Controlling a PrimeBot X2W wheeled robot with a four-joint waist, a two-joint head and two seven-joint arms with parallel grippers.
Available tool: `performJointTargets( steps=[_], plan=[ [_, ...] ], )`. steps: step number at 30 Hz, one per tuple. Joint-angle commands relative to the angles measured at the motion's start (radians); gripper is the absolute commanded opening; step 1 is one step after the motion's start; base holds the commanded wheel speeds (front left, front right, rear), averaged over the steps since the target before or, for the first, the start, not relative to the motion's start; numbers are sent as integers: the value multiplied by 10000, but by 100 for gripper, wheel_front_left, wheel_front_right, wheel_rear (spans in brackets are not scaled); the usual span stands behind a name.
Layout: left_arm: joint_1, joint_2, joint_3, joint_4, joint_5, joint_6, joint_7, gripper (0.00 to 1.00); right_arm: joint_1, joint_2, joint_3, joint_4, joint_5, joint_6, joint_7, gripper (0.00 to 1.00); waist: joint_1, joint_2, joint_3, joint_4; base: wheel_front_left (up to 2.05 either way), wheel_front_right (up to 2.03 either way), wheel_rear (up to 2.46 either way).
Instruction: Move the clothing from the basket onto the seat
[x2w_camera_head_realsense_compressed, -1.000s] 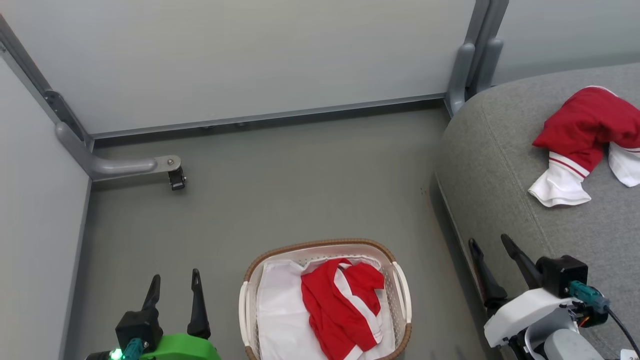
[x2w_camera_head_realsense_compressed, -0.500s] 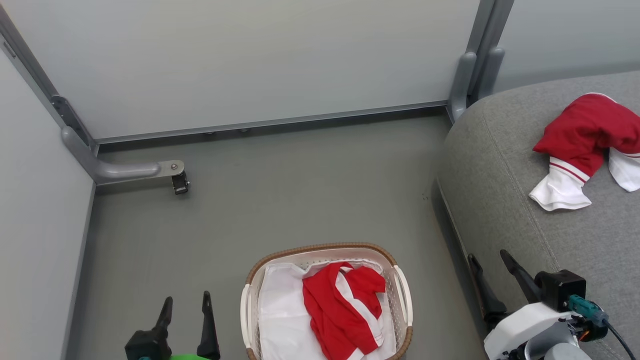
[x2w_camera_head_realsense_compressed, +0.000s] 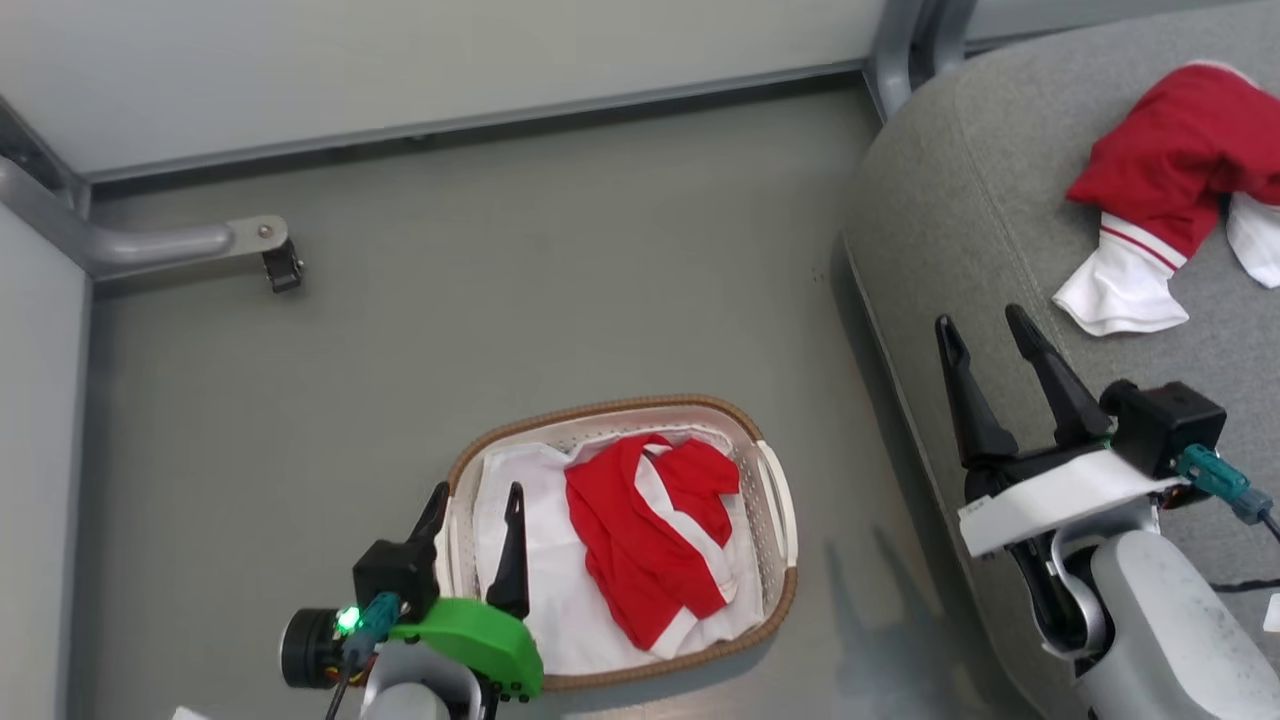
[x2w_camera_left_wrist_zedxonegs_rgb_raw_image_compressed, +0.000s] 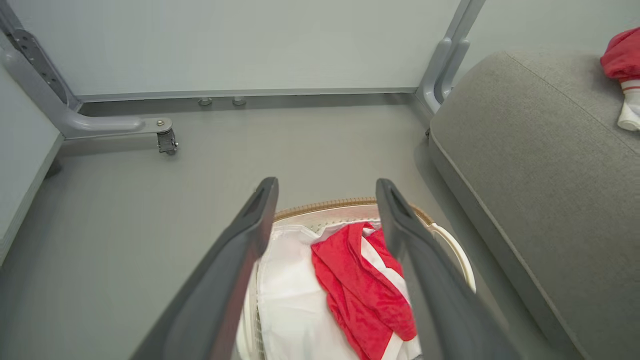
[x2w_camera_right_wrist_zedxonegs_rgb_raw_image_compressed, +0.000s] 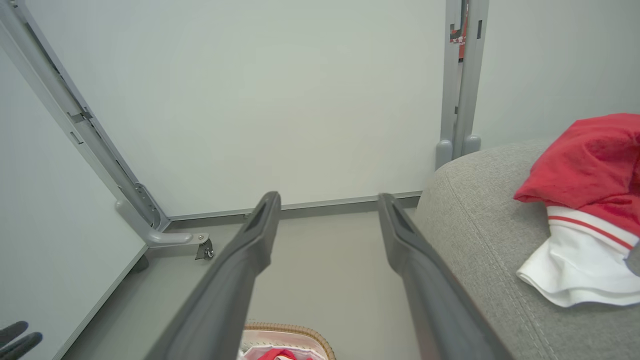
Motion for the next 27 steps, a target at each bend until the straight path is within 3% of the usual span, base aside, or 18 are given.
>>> performJointTargets(
  steps=[1, 7, 19, 27],
  plan=[
    [-458, 51, -154, 192, -109, 90, -2, 100, -270, -23, 27, -211, 105, -10, -17, 100, 1, -1, 1309, -821, 0, 0, 0],
    [-1918, 56, -999, 1715, -595, 129, 0, 100, -1012, 63, 162, -980, 353, -10, -16, 100, 1, -1, 2572, -1464, 0, 0, 0],
    [-5128, 65, -2403, 4977, -1503, 649, 26, 100, -2199, 293, 421, -2067, 786, -10, -16, 100, 1, -1, 4611, -2424, 0, 0, 0],
    [-6400, 68, -3419, 6054, -2769, 1040, 966, 100, -2526, 653, 371, -2364, 948, -10, -16, 100, 1, -1, 5572, -2844, 0, 0, 0]
  ],
)
